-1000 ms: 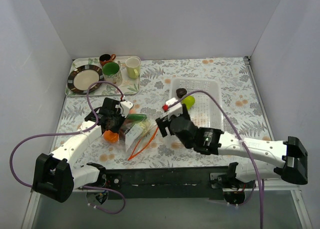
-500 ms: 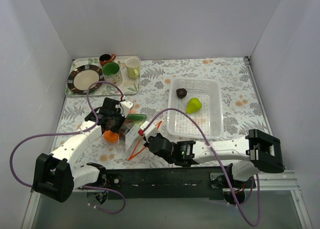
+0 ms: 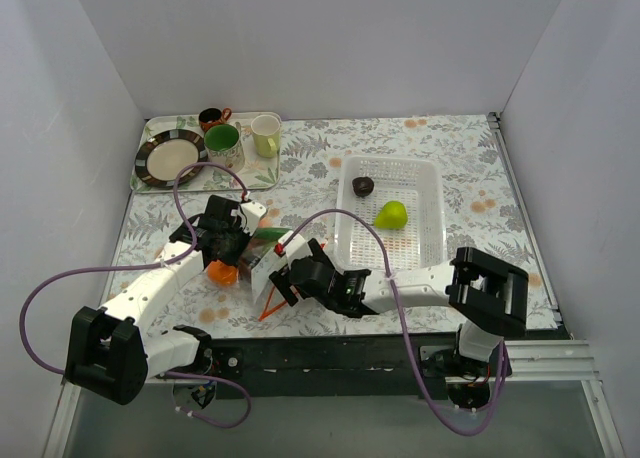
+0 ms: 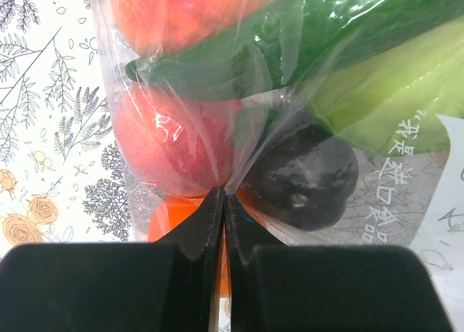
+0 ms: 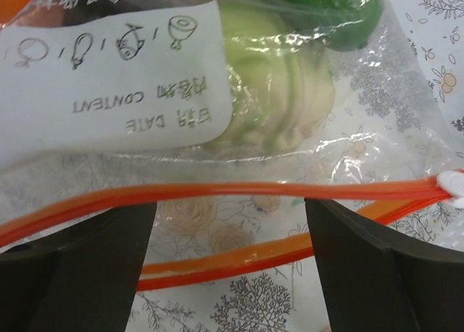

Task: Open the zip-top bag and remove the fake food

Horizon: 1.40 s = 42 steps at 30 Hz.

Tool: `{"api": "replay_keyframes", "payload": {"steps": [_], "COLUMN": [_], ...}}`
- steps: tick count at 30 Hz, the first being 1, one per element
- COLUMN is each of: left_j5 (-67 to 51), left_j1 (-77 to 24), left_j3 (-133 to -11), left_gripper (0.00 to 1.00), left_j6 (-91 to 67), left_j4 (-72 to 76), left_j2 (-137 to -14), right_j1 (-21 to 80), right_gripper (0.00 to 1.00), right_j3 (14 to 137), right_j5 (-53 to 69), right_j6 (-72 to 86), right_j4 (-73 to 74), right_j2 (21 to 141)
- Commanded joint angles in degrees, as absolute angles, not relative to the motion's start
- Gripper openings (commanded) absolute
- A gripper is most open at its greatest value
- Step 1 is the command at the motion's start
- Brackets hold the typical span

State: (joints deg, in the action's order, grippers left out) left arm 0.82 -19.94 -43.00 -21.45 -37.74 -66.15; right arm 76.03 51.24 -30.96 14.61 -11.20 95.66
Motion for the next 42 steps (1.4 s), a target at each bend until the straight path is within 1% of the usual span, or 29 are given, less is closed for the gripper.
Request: {"api": "replay_keyframes", "payload": {"steps": [1,4,5,9,13,18,22,23,24,25,26,27,29,30,32,33,38,42], "left_j5": [0.09,-1.57,-1.76,-2.46,-2.72,-2.72,-2.73,-2.81,-2.64,-2.72,-2.72,-2.64,-2.64,-2.55,-2.20,-2.02,-0.70,3.51], "left_j1": [-19.69,-19.78,-19.69,-19.77,-19.69,-19.69,-19.77,-19.69,-19.69,-19.69,-19.69,-19.69,-19.69,-19.69,-19.69,-19.69,-19.69,-19.69], "left_j3": [-43.33,-43.50,-43.51,-43.59,-43.51,-43.51,-43.51,-43.68,-43.68,-43.68,-43.68,-43.77,-43.51,-43.51,-43.42,-43.42,-43.77,-43.77], "left_gripper": [0.00,0.00,0.00,0.00,0.00,0.00,0.00,0.00,0.00,0.00,0.00,0.00,0.00,0.00,0.00,0.00,0.00,0.00], "left_j6": [-21.36,-21.18,-21.09,-20.83,-19.52,-18.54,-18.46,-18.54,-18.54,-18.63,-18.55,-18.63,-18.72,-18.72,-18.81,-18.81,-18.46,-18.19], "left_j4": [-38.50,-38.76,-38.76,-39.29,-39.55,-39.73,-40.08,-40.17,-40.25,-40.25,-40.34,-40.34,-40.17,-40.17,-39.99,-39.82,-38.68,-37.00], "left_j2": [-64.95,-64.95,-64.95,-64.95,-64.16,-63.81,-63.63,-63.63,-63.63,-63.63,-63.72,-63.55,-63.54,-63.54,-63.63,-63.55,-63.90,-64.77], "right_j1": [74.80,74.79,74.79,74.36,73.74,71.81,71.37,71.37,71.28,71.28,71.28,71.28,71.28,71.28,71.28,71.37,71.89,72.33], "right_gripper": [0.95,0.98,0.98,0.98,0.98,0.98,0.94,0.92,0.84,0.79,0.72,0.56,0.41,0.27,0.15,0.07,0.06,0.06], "right_j3": [54.05,54.58,54.41,53.70,58.78,60.12,59.68,59.59,59.24,58.89,58.45,57.58,56.87,56.69,55.46,54.85,47.47,41.06], "right_j5": [-32.15,-34.44,-34.71,-34.19,-35.77,-33.40,-31.82,-31.47,-30.94,-29.81,-29.27,-28.66,-27.51,-27.07,-26.28,-26.02,-23.65,-20.14], "right_j6": [14.07,11.78,10.56,8.70,7.74,8.70,8.26,8.00,7.91,7.91,7.82,7.82,7.91,8.00,8.43,9.57,12.30,14.76], "right_j4": [-18.36,-22.66,-26.42,-33.30,-30.94,-30.93,-33.40,-34.01,-34.45,-34.89,-36.11,-36.56,-36.91,-36.57,-35.78,-34.38,-32.35,-30.77], "right_j2": [97.64,99.48,99.84,101.95,107.30,110.91,111.79,111.80,111.80,111.36,110.92,110.40,108.81,108.11,105.57,104.60,95.38,87.99]}}
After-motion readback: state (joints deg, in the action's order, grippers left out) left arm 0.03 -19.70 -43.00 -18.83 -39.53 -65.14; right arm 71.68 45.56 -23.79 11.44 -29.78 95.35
